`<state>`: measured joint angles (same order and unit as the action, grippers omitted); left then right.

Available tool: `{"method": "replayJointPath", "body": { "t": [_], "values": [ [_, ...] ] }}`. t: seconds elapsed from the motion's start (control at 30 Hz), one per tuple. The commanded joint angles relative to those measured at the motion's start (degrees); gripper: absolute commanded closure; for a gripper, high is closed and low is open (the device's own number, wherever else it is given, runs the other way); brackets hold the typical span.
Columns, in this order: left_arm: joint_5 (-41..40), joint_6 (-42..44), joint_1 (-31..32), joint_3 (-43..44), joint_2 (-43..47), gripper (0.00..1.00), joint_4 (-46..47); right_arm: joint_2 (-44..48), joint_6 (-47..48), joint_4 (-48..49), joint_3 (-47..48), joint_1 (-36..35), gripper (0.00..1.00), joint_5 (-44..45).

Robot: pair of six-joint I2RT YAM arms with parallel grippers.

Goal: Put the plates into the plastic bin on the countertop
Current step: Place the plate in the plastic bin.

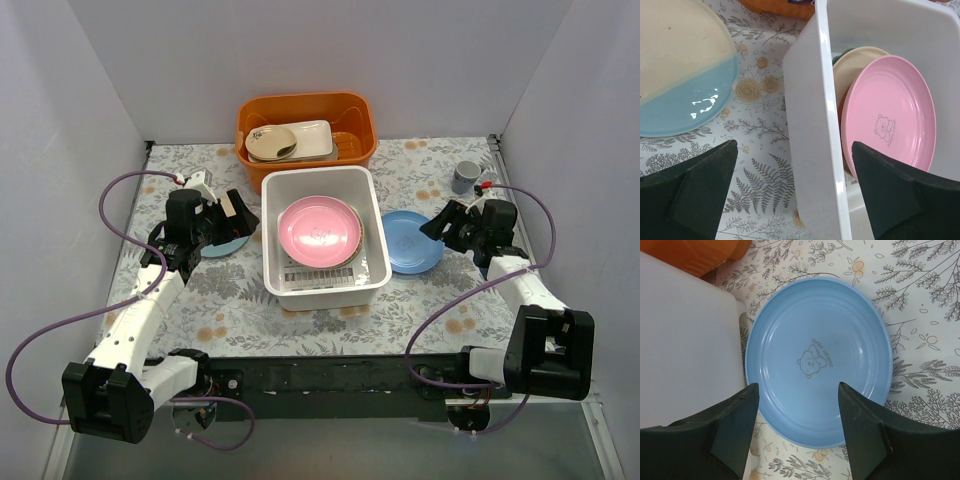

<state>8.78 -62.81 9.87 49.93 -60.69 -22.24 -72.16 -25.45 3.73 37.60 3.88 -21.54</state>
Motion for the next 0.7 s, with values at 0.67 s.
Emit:
{"method": "replayJointPath", "body": {
  "t": [0.67],
  "values": [
    [0.45,0.67,-0.2,-0.1,0.22,0.02,0.27,-6.59,4.62,0.32,-3.5,4.38,0.32,2.12]
  ]
}}
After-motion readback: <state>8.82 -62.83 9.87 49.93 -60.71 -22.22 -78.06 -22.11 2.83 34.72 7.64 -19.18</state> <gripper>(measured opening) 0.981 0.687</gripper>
